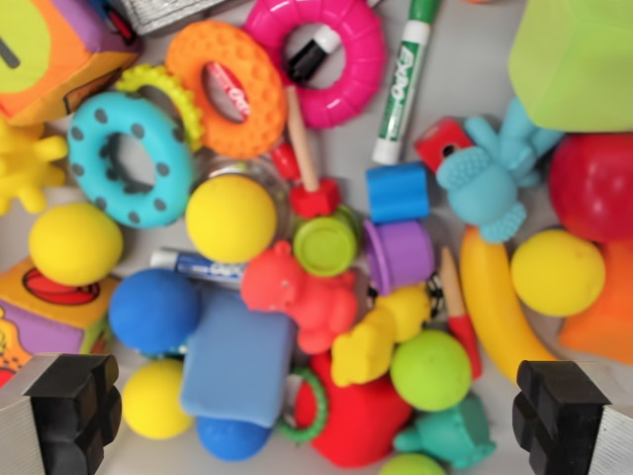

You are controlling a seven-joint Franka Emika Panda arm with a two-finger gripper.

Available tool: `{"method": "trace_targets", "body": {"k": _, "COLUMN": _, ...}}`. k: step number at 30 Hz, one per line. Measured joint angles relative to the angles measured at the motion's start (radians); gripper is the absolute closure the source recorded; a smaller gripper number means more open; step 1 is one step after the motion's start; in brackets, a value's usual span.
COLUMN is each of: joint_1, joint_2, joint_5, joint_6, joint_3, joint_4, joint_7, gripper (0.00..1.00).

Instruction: Pick an object from the bin

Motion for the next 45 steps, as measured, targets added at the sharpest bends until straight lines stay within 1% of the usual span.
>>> {"method": "trace_targets", "body": {"k": 12, "joint_1": 0.019, "joint_2": -0.032, "joint_5": 0.0, "joint_6": 0.044, "joint_3": 0.012, "joint_4": -0.073, "joint_7": -0.078, "gripper": 0.0}}
{"method": "trace_targets", "body": {"k": 26, "joint_1": 0.048, "joint_2": -0.07, "joint_5": 0.0, "joint_6": 0.101, "joint_3": 0.028, "joint_4": -0.164, "joint_7": -0.183, "gripper": 0.0}}
{"method": "trace_targets", "body": {"k": 45, "joint_1": 0.103, "joint_2": -0.115, "joint_5": 0.0, "joint_6": 0.192, "joint_3": 0.052, "joint_4": -0.294, "joint_7": -0.339, "gripper": 0.0}}
